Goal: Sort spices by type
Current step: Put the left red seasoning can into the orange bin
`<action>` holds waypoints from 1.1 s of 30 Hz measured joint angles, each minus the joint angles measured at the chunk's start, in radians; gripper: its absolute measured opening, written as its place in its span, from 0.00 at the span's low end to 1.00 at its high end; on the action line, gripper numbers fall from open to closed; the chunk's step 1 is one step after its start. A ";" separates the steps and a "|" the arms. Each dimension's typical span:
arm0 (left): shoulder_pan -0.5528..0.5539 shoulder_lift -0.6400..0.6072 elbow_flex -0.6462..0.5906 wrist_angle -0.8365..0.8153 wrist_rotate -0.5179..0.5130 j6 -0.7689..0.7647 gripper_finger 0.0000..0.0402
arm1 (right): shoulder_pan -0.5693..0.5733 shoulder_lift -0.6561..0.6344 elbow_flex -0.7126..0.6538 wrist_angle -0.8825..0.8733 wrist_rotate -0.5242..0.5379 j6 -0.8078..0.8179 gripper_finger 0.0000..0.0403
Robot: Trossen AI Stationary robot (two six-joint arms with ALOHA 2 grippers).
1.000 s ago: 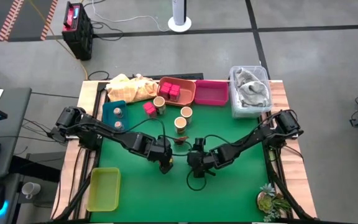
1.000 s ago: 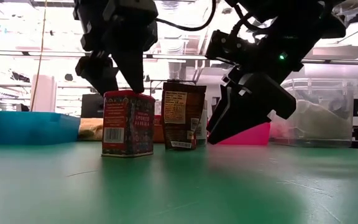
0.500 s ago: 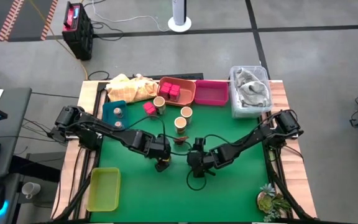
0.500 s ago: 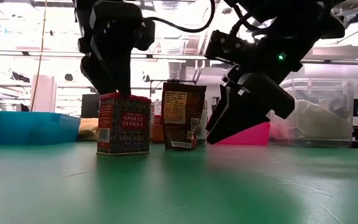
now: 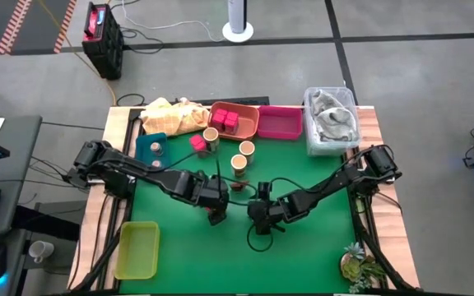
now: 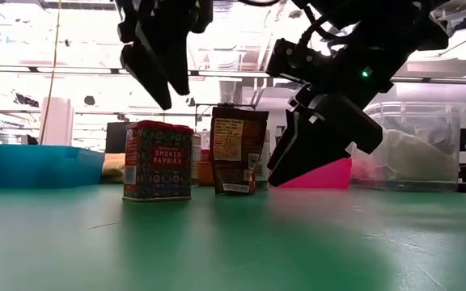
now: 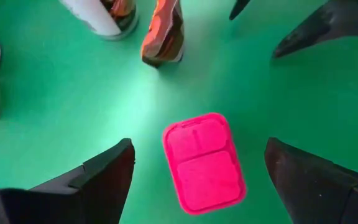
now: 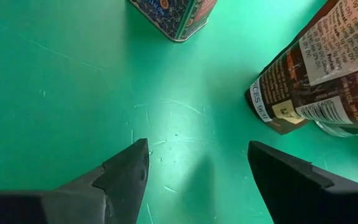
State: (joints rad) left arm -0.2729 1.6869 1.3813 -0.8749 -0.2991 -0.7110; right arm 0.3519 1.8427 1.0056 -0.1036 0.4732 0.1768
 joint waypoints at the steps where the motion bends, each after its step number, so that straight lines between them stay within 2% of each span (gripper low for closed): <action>1: -0.005 0.004 0.001 -0.001 -0.010 -0.007 0.86 | 0.000 0.000 0.000 0.000 0.000 0.000 0.75; 12: -0.054 0.088 0.001 0.021 -0.078 -0.047 0.86 | 0.000 0.000 0.000 0.014 0.000 0.000 0.75; 20: -0.054 0.101 0.001 -0.042 -0.113 -0.069 0.86 | 0.000 0.000 0.001 0.017 0.000 -0.001 0.75; 23: -0.053 0.101 0.001 -0.081 -0.111 -0.073 0.86 | 0.000 0.000 0.001 0.018 0.000 -0.001 0.75; 33: -0.039 0.100 -0.046 -0.053 -0.030 -0.015 0.86 | 0.001 0.000 0.001 0.009 0.000 -0.009 0.75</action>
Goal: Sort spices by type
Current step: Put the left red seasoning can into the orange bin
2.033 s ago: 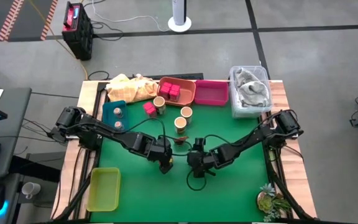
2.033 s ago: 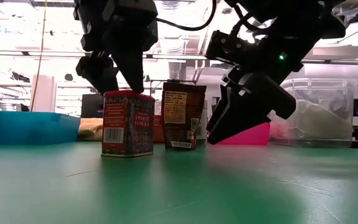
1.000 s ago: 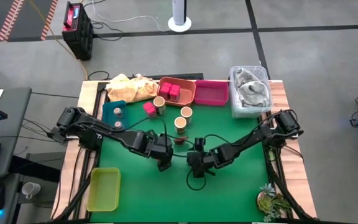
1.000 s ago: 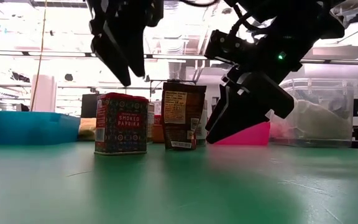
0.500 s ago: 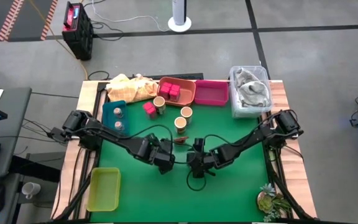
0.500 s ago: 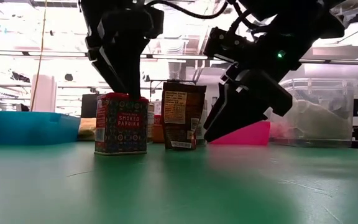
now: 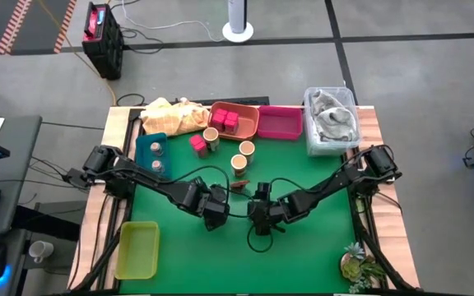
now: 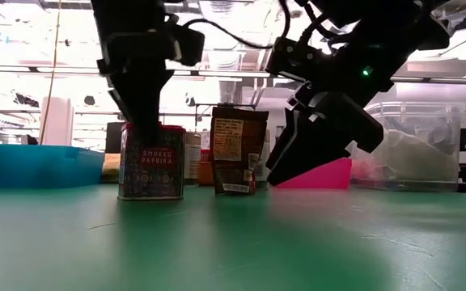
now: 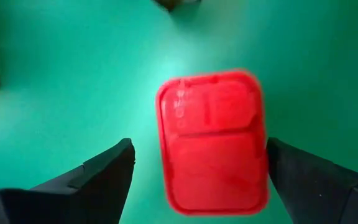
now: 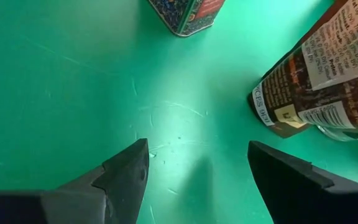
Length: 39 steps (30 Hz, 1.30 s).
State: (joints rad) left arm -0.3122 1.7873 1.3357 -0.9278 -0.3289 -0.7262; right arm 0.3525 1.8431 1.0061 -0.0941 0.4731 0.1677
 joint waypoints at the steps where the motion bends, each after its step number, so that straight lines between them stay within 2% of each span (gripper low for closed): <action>1: 0.005 0.000 -0.001 -0.006 0.007 0.014 0.85 | 0.001 0.000 0.000 -0.002 0.000 0.000 0.75; 7: 0.032 0.000 -0.001 0.021 0.007 0.091 0.78 | 0.001 0.000 0.000 -0.021 0.000 -0.013 0.75; 15: 0.069 0.000 0.000 0.026 -0.019 0.124 0.51 | 0.006 -0.011 0.000 -0.118 0.027 0.006 0.75; 19: 0.079 -0.001 0.006 0.023 -0.016 0.150 0.51 | 0.024 -0.052 0.000 -0.159 0.078 0.017 0.75; 24: 0.095 -0.028 0.037 0.001 0.002 0.166 0.51 | 0.068 -0.111 -0.003 -0.235 0.201 0.045 0.75; 28: 0.111 -0.071 0.083 -0.049 -0.008 0.177 0.51 | 0.089 -0.171 -0.063 -0.238 0.274 0.075 0.75; 34: 0.153 -0.139 0.167 -0.143 -0.063 0.205 0.51 | 0.068 -0.260 -0.197 -0.125 0.287 0.091 0.75; 39: 0.221 -0.168 0.258 -0.130 -0.132 0.290 0.51 | 0.036 -0.320 -0.288 0.023 0.289 0.057 0.75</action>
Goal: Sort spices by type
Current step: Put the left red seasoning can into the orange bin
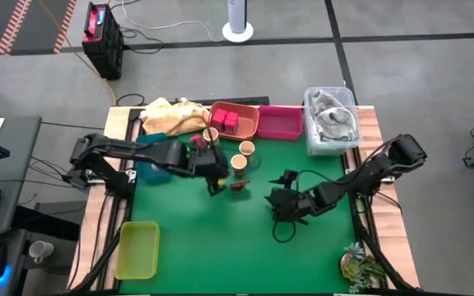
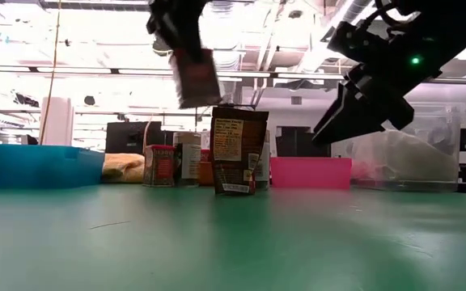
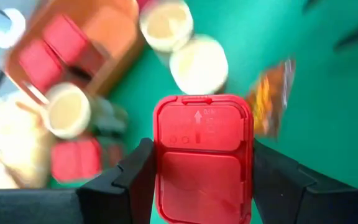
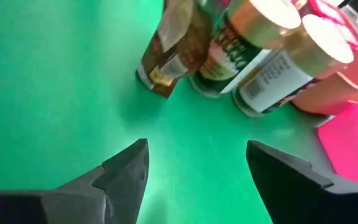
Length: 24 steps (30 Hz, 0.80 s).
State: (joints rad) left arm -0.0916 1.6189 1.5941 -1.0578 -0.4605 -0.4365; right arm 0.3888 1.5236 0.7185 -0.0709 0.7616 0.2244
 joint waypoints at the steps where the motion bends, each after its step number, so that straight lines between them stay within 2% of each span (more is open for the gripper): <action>1: 0.019 0.000 0.020 0.010 -0.009 0.024 0.51 | -0.007 -0.010 -0.015 0.027 0.000 -0.005 0.75; 8: 0.210 0.000 0.074 0.214 -0.012 0.213 0.51 | -0.026 -0.033 -0.052 0.084 0.000 -0.014 0.75; 12: 0.351 0.002 0.061 0.353 0.048 0.238 0.51 | -0.025 -0.032 -0.052 0.089 0.000 -0.014 0.75; 15: 0.430 0.003 0.039 0.459 0.053 0.238 0.51 | -0.028 -0.031 -0.052 0.094 0.000 -0.015 0.75; 20: 0.507 0.043 0.039 0.523 0.121 0.235 0.51 | -0.039 -0.031 -0.052 0.105 0.000 -0.016 0.75; 24: 0.521 0.113 0.040 0.550 0.152 0.211 0.51 | -0.045 -0.031 -0.052 0.110 0.000 -0.016 0.75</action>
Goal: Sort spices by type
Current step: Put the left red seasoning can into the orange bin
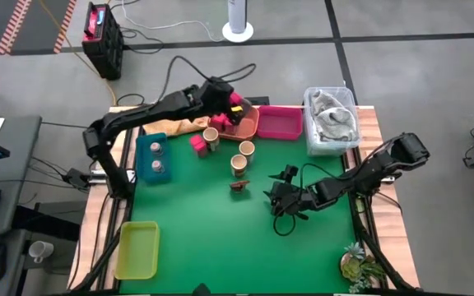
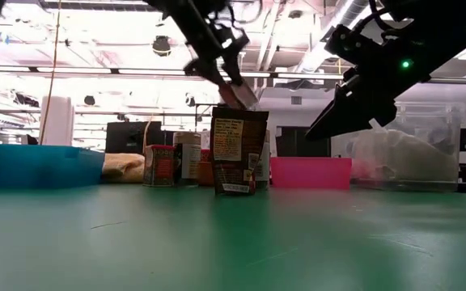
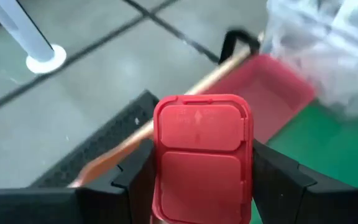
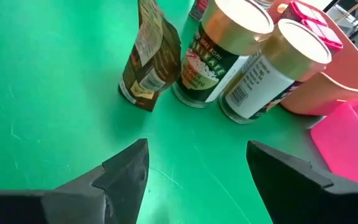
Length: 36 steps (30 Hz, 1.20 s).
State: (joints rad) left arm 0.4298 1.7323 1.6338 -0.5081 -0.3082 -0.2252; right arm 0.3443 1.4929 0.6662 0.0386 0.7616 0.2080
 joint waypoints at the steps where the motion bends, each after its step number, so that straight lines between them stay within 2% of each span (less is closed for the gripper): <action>1: 0.002 0.021 0.005 -0.004 0.010 0.000 0.51 | 0.000 0.000 0.000 0.000 0.000 0.000 0.75; 20: 0.028 0.267 0.095 0.001 0.014 -0.053 0.51 | 0.009 0.000 0.000 -0.003 -0.001 0.001 0.75; 32: 0.033 0.299 0.098 -0.060 0.016 -0.043 0.52 | 0.008 0.001 0.000 -0.004 -0.001 0.001 0.75; 36: 0.033 0.298 0.098 -0.088 0.017 -0.015 0.57 | 0.008 0.001 0.000 -0.004 -0.001 0.002 0.75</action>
State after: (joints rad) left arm 0.4625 2.0308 1.7313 -0.5962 -0.2916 -0.2405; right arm 0.3527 1.4937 0.6662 0.0349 0.7609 0.2096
